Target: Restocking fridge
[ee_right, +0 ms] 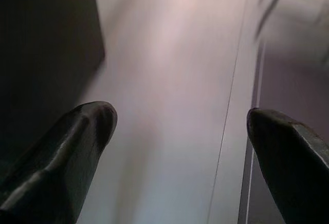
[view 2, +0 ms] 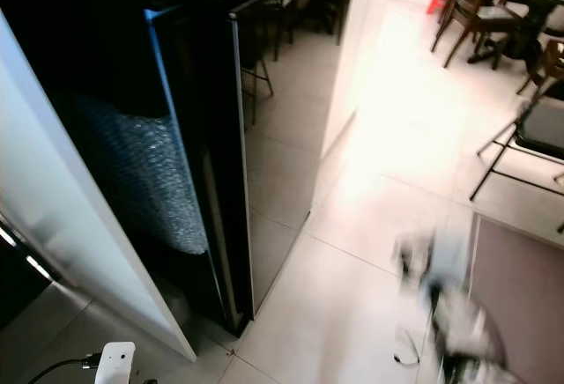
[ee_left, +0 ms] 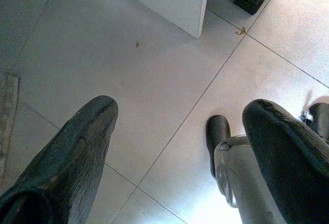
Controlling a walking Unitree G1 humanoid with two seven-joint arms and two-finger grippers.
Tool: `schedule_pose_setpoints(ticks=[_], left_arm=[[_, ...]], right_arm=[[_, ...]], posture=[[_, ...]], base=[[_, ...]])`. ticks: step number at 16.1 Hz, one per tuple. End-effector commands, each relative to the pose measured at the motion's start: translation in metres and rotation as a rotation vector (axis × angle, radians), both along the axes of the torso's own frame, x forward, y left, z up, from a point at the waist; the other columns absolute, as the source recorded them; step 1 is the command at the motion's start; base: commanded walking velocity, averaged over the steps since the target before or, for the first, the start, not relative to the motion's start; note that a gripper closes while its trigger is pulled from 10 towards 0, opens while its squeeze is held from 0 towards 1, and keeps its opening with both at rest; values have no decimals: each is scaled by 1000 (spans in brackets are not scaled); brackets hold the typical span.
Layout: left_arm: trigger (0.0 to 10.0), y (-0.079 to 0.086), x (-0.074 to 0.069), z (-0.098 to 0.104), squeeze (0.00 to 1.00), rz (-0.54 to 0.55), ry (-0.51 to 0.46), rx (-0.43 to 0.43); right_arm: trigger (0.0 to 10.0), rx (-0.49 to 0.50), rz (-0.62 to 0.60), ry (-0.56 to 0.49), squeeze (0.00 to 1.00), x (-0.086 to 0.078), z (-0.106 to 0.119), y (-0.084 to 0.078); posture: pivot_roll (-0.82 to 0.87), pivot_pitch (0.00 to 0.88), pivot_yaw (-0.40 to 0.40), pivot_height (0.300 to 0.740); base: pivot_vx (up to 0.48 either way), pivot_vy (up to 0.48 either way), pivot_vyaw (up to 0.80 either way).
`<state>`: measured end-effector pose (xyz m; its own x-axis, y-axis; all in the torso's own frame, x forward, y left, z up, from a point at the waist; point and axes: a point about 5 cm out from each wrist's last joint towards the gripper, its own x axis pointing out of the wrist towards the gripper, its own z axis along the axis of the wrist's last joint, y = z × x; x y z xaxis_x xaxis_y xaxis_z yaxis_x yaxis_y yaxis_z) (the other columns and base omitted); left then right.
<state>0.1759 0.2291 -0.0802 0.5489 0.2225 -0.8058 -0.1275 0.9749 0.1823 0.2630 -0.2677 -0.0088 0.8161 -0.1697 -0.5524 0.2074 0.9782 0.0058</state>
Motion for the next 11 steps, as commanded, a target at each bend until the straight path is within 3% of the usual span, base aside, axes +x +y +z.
schedule_pose_setpoints(ticks=[1,2,3,4,5,6,11], left_arm=[[10000,0,-4,-2,0,2,19,-3],[10000,0,-4,-2,0,-1,21,-2],[10000,1,-4,-2,0,-6,22,2],[10000,1,-4,-2,0,-7,23,3],[10000,1,-4,-2,0,-7,22,3],[10000,2,-3,-1,0,-8,21,4],[10000,2,-4,-2,0,-10,25,-3]], right_arm=[[10000,0,17,5,0,5,3,2],[10000,32,42,108,0,-12,-17,15],[10000,12,143,233,0,-31,-39,36],[10000,-12,213,285,0,-39,-46,44],[10000,-48,252,307,0,-41,-48,47],[10000,2,196,288,0,-40,-48,49],[10000,45,181,307,0,-48,-57,68]], posture=[[-58,0,-31,740],[-56,0,-27,740],[-51,0,-24,740],[-50,0,-24,740],[-35,0,-24,740],[-36,0,-22,740],[-4,0,-13,740]], base=[[0,0,0],[0,0,0],[0,0,0],[0,0,0],[0,0,0],[0,0,0],[0,0,731]])
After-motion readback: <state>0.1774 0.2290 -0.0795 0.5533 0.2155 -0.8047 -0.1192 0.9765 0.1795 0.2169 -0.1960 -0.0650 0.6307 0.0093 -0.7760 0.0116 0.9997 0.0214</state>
